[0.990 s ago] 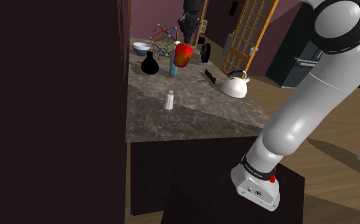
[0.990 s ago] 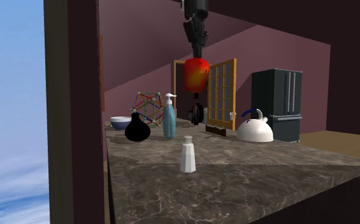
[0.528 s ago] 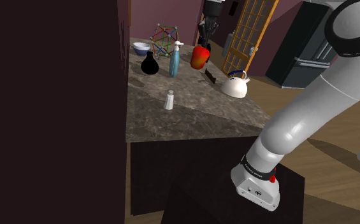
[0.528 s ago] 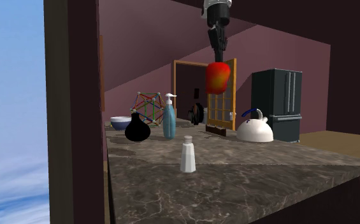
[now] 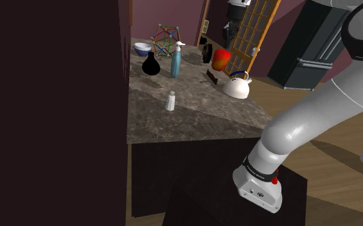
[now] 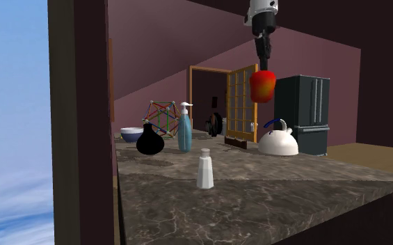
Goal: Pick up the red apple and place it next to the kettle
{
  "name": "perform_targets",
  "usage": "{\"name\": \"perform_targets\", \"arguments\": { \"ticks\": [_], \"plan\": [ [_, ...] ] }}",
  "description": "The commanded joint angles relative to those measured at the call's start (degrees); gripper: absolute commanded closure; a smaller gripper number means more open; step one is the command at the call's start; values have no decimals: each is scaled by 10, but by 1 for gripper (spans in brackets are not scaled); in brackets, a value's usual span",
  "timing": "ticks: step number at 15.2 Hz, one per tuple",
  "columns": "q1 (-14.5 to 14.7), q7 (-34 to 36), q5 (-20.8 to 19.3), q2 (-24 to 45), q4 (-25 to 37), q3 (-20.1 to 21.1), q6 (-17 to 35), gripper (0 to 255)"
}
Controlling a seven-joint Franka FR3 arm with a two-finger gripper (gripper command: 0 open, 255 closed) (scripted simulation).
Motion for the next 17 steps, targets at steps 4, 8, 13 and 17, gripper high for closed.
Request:
{"name": "perform_targets", "arguments": {
  "ticks": [4,8,13,17],
  "plan": [
    [-24,-66,-21,-23,-19,-44,3,255],
    [-42,-121,-36,-28,-17,-83,4,255],
    [-63,-194,-51,-20,-1,-136,7,255],
    [-71,-222,-56,-16,-10,-160,24,255]
  ]
}}
